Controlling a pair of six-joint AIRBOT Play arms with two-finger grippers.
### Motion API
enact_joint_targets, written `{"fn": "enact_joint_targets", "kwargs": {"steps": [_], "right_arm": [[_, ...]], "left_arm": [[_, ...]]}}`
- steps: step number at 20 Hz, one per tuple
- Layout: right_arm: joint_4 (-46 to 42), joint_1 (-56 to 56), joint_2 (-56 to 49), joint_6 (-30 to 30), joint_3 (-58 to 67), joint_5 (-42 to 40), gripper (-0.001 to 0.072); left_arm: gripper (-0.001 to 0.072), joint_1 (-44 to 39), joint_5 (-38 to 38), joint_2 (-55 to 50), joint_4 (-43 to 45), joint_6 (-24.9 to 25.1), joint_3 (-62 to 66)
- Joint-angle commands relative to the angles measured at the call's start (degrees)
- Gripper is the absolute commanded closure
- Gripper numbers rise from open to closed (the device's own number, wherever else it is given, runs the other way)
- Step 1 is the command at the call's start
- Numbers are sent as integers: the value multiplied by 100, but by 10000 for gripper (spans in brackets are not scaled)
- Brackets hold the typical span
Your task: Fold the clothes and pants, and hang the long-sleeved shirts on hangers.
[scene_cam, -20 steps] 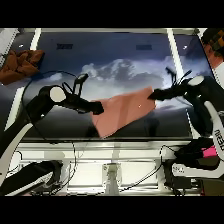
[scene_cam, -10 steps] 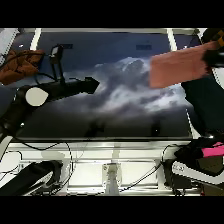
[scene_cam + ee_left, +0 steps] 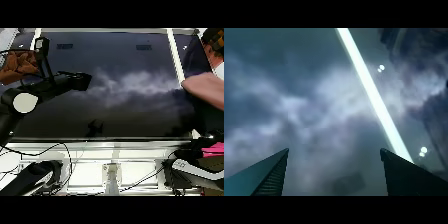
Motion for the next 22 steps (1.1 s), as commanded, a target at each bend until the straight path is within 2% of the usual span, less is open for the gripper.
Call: {"fn": "enact_joint_targets", "kwargs": {"steps": [1, 2, 3, 4, 5, 9, 11, 15, 22], "right_arm": [[-662, -415, 7, 44, 9, 610, 694], [-573, -481, 7, 44, 9, 505, 623], [-514, -514, 7, 35, 9, 479, 416], [-472, -514, 7, 31, 9, 455, 155], [-404, -514, 7, 31, 9, 385, 2], [-214, -514, 7, 31, 9, 332, 25], [164, -505, 7, -13, 9, 103, 25], [1296, -315, 7, -645, 22, -564, 40], [1185, 883, 4, -785, 929, -1681, 55]], "left_arm": [[92, 0, 46, 33, 105, 0, 4], [92, 0, 46, 33, 105, -2, -2], [92, 0, 44, 33, 103, -2, -2], [92, 0, 44, 33, 103, -4, -2], [92, 0, 44, 33, 103, -4, -2], [91, 0, 44, 33, 103, -2, -2], [91, 0, 44, 33, 103, -4, -2], [92, 0, 44, 33, 103, -2, -2], [91, 0, 44, 33, 103, -4, -2]]}}
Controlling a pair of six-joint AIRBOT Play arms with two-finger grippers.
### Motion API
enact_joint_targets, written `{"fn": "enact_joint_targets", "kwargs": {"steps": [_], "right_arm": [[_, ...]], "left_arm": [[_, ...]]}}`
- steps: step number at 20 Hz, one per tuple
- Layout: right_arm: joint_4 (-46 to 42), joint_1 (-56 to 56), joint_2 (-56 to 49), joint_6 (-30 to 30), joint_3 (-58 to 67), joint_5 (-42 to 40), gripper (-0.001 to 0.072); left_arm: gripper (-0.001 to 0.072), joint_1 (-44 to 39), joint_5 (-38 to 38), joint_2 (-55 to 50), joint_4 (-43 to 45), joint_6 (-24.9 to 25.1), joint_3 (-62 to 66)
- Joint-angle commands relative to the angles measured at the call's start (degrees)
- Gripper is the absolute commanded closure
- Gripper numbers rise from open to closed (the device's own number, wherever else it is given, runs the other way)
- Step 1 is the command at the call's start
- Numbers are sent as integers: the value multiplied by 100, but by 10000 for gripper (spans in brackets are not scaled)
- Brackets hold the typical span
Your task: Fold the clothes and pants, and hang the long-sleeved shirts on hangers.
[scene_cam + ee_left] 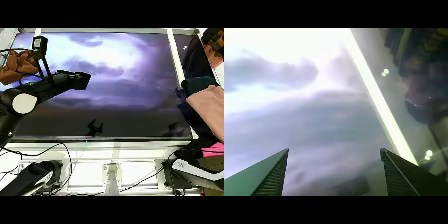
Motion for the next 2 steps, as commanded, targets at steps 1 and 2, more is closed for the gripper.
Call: {"fn": "enact_joint_targets", "kwargs": {"steps": [1, 2], "right_arm": [[83, 654, -2, -74, 490, -638, 55], [85, 879, -2, -74, 610, -748, 56]], "left_arm": [[91, 0, 0, 4, 0, 0, -2], [91, 0, 0, 4, 0, -2, -2]]}}
